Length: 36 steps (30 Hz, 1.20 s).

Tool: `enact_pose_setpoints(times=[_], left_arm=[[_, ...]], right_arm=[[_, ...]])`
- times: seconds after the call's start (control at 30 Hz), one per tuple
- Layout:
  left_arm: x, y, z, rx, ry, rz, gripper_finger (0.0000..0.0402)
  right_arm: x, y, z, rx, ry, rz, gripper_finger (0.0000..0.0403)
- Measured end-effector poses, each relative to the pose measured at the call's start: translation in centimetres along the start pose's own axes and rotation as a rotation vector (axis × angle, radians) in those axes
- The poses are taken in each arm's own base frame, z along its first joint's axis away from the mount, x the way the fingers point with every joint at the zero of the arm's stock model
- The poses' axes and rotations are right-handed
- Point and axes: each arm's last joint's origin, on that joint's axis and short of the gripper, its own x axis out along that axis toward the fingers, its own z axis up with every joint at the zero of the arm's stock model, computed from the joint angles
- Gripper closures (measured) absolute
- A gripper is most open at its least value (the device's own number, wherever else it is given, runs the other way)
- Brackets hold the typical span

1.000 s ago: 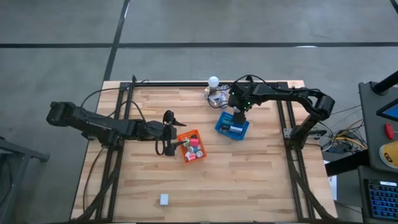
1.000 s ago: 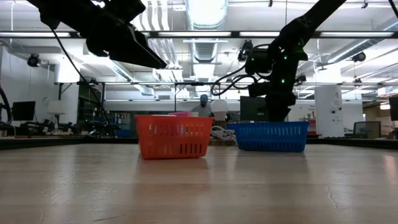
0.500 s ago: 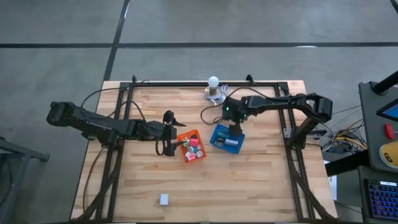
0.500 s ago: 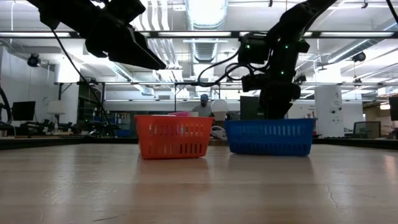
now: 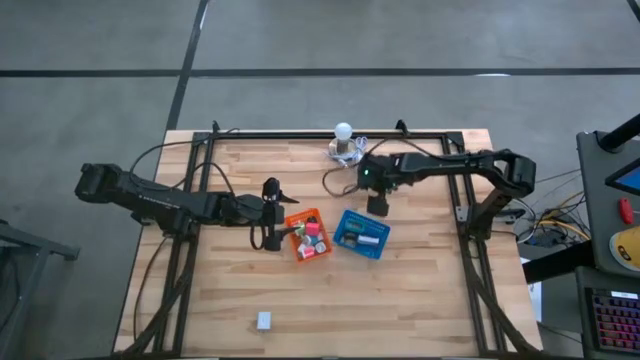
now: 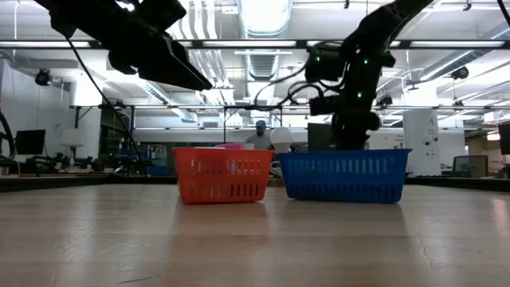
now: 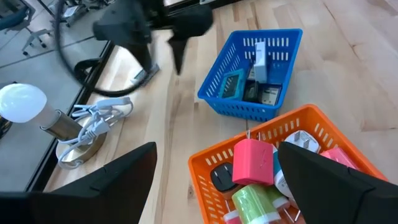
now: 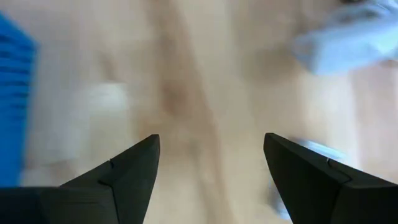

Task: Pick & Place Office items
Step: Put the white digital timer into the blue bin

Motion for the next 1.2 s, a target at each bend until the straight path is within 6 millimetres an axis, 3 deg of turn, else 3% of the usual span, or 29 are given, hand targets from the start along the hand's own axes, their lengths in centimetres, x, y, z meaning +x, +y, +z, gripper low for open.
enact_pose_setpoints(times=[0.23, 0.4, 0.77, 1.2], left_arm=[[0.0, 0.0, 0.0, 0.0, 0.0, 0.0, 0.0065], [0.0, 0.0, -0.1, 0.002, 0.007, -0.001, 0.0065], [0.0, 0.0, -0.1, 0.002, 0.007, -0.003, 0.0065], [0.0, 0.0, -0.1, 0.003, 0.009, -0.01, 0.0065]], right_arm=[[0.3, -5.1, -1.2, 0.094, 0.018, 0.033, 0.0117], [0.3, -7.4, -2.3, 0.143, 0.04, 0.058, 0.0117], [0.4, -9.0, -3.1, 0.174, 0.058, 0.048, 0.0093], [4.5, -9.3, -3.2, 0.177, 0.156, 0.071, 0.0093]])
